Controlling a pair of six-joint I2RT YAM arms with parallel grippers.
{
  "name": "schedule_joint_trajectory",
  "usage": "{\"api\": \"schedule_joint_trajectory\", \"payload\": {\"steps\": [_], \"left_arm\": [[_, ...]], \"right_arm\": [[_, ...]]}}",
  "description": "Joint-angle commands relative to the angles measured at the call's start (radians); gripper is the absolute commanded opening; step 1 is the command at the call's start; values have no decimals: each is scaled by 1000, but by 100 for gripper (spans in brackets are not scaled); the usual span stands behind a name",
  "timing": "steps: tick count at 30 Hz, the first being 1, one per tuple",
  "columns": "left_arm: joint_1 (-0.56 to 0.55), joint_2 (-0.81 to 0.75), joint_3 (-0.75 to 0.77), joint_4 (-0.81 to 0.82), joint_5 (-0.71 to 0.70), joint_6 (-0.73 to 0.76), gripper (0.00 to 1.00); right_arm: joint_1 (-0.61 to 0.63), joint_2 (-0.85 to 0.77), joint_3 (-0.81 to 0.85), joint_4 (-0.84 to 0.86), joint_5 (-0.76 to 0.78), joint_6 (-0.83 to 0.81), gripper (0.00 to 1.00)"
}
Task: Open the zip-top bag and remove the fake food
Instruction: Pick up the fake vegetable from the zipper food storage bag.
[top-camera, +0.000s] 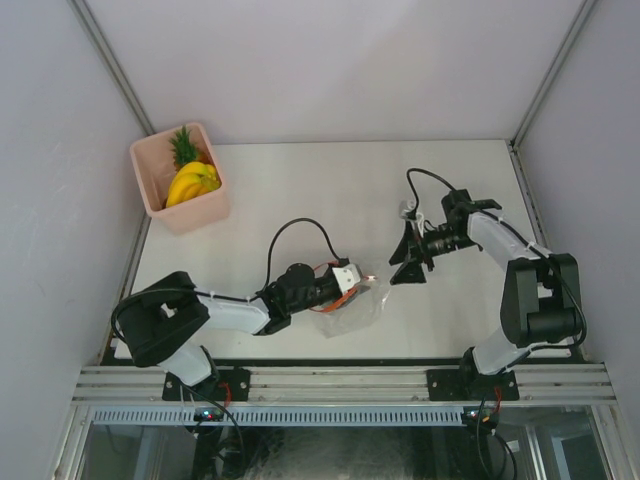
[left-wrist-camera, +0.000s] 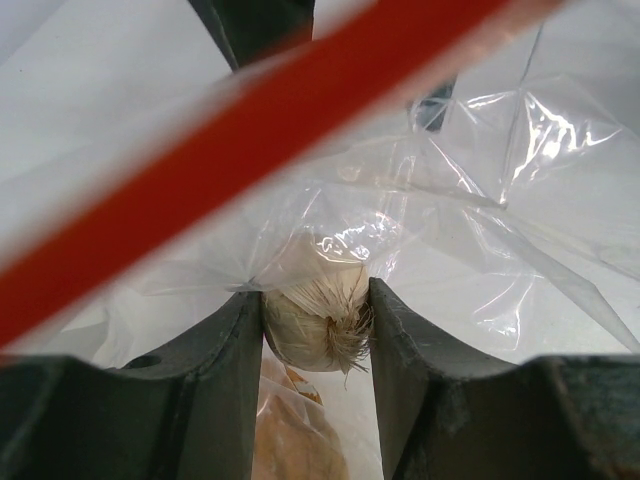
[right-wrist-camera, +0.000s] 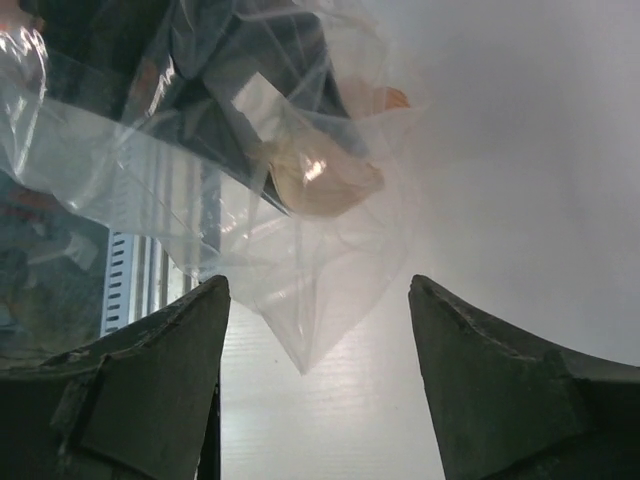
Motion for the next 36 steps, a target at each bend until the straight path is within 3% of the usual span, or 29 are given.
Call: {"api": "schedule_joint_trajectory", "payload": {"steps": [1, 5, 10, 20, 30, 36], "left_arm": [[2, -27, 48, 17, 3, 20, 23], [3, -45, 46, 7, -24, 32, 23], [3, -77, 27, 5, -40, 42, 22], [14, -139, -44, 15, -28, -33, 24], [73, -84, -87, 175, 65, -277, 28], [74, 9, -35, 102, 16, -226, 29]], "right_arm": [[90, 2, 6, 103, 13, 139, 68], [125, 28, 21, 116, 63, 172, 44], [126, 51, 43, 96, 98, 169, 1], [66, -67, -20, 294, 234, 302, 0], [82, -82, -41, 319, 262, 291, 0], [148, -40, -41, 314, 281, 277, 0]]}}
